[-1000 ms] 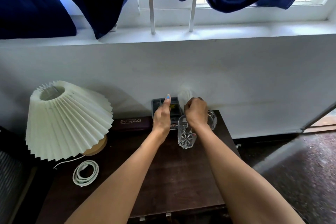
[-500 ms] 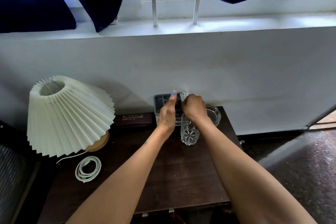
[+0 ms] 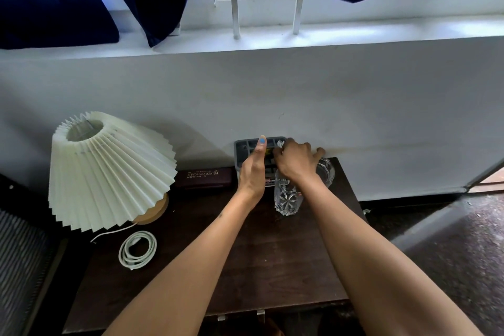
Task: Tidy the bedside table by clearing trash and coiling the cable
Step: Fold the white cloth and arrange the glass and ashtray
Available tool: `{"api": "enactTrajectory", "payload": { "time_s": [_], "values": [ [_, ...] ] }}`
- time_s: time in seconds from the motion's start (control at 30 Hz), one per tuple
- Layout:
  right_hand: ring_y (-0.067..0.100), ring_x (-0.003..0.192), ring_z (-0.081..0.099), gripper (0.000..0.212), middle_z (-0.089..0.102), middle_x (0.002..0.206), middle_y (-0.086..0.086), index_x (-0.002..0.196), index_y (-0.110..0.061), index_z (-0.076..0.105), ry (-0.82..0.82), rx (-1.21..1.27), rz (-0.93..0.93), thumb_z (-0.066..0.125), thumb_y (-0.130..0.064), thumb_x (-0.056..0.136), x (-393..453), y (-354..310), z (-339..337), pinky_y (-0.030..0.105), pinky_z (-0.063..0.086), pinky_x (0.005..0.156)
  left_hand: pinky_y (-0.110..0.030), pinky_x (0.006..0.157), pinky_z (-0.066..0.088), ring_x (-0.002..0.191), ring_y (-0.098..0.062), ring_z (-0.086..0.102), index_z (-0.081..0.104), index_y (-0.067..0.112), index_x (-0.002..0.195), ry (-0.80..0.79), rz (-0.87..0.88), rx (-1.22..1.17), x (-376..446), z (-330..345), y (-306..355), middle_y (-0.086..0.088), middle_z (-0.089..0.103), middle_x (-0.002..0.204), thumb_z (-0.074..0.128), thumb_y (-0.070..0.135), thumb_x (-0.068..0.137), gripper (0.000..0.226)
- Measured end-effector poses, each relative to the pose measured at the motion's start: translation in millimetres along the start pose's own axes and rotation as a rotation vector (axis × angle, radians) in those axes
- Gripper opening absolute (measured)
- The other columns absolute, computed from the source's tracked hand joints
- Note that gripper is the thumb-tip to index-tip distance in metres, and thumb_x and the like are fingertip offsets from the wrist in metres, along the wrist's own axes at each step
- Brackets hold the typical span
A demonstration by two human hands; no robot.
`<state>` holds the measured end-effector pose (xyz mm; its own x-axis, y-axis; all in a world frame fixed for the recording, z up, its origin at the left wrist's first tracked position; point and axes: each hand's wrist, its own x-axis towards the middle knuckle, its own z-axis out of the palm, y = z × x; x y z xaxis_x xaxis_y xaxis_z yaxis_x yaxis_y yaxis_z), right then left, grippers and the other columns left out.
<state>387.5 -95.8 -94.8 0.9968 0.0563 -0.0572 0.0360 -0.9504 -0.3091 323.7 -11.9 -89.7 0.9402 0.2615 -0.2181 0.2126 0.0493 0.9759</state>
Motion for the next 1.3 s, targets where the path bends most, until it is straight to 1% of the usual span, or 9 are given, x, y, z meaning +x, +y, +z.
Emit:
{"api": "enactTrajectory", "payload": {
  "time_s": [0.23,0.43,0.5,0.6,0.67,0.9,1.03,1.13,1.3],
  "values": [
    [0.036,0.125,0.046,0.049,0.061,0.121,0.016,0.126,-0.008,0.046,-0.036,0.008,-0.016,0.032,-0.045,0.096,0.0,6.4,4.6,0.062,0.010,0.110,-0.041,0.117,0.026,0.136,-0.022,0.041,0.046,0.012,0.139,0.022,-0.002,-0.004,-8.0,0.6,5.8,-0.010,0.046,0.145,0.034,0.081,0.063,0.103],
    [0.033,0.119,0.052,0.049,0.068,0.108,0.012,0.117,-0.012,0.053,0.188,0.231,0.072,0.030,-0.049,0.097,-14.6,11.7,-3.5,0.059,0.014,0.109,-0.045,0.116,0.026,0.137,-0.022,0.039,0.038,0.017,0.143,0.003,-0.003,0.047,-20.9,-6.5,13.8,-0.007,0.041,0.149,0.028,0.083,0.065,0.103],
    [0.034,0.115,0.054,0.051,0.067,0.109,0.013,0.114,-0.012,0.055,0.225,0.297,0.118,0.028,-0.052,0.097,-23.5,17.7,-10.0,0.055,0.021,0.106,-0.046,0.110,0.035,0.128,-0.024,0.048,0.045,0.018,0.138,0.044,-0.053,0.127,-23.0,-9.0,14.5,-0.006,0.050,0.140,0.031,0.081,0.072,0.092],
    [0.038,0.110,0.057,0.047,0.066,0.111,0.019,0.110,-0.008,0.056,0.259,0.472,0.184,0.030,-0.045,0.099,-42.9,27.8,-19.0,0.046,0.036,0.098,-0.042,0.101,0.044,0.115,-0.024,0.057,0.053,0.013,0.127,0.112,-0.082,0.267,-30.7,-9.4,14.2,-0.006,0.061,0.125,0.039,0.043,0.096,0.046],
    [0.040,0.110,0.056,0.042,0.063,0.113,0.023,0.110,-0.003,0.056,0.250,0.598,0.244,0.032,-0.036,0.100,-55.9,33.9,-20.6,0.040,0.039,0.089,-0.036,0.098,0.046,0.114,-0.024,0.058,0.055,0.012,0.127,0.117,-0.095,0.311,-37.4,-6.9,12.7,-0.008,0.062,0.123,0.040,0.026,0.097,0.036],
    [0.027,0.123,0.050,0.043,0.056,0.133,0.010,0.132,-0.011,0.047,0.012,0.927,0.337,0.046,-0.011,0.089,-90.9,45.7,-10.2,0.026,0.036,0.094,-0.027,0.100,0.036,0.127,-0.022,0.046,0.043,0.014,0.140,0.086,-0.159,0.314,-54.9,5.3,1.7,-0.006,0.050,0.140,0.038,0.013,0.097,0.043],
    [0.018,0.101,0.058,0.067,0.062,0.118,0.005,0.140,-0.017,0.033,-0.107,0.896,0.265,0.061,-0.011,0.080,-95.5,43.9,-2.3,0.022,0.039,0.083,-0.027,0.102,0.034,0.131,-0.022,0.044,0.040,0.016,0.142,0.068,-0.162,0.296,-51.0,14.6,-5.9,-0.006,0.049,0.143,0.039,0.024,0.099,0.043],
    [0.013,0.091,0.055,0.075,0.060,0.102,0.001,0.140,-0.016,0.033,-0.105,0.884,0.202,0.070,-0.012,0.075,-94.3,41.4,-1.0,0.022,0.039,0.079,-0.032,0.109,0.032,0.134,-0.024,0.042,0.041,0.015,0.142,0.073,-0.170,0.278,-45.1,21.7,-11.1,-0.006,0.047,0.144,0.038,0.031,0.100,0.045],
    [0.019,0.105,0.062,0.070,0.065,0.109,0.002,0.131,-0.015,0.044,-0.027,0.845,0.153,0.079,-0.021,0.071,-93.0,40.8,9.2,0.022,0.042,0.084,-0.033,0.106,0.040,0.127,-0.022,0.049,0.047,0.017,0.137,0.107,-0.157,0.217,-39.0,23.9,-22.5,-0.007,0.054,0.137,0.039,0.028,0.100,0.040]
  ]
}}
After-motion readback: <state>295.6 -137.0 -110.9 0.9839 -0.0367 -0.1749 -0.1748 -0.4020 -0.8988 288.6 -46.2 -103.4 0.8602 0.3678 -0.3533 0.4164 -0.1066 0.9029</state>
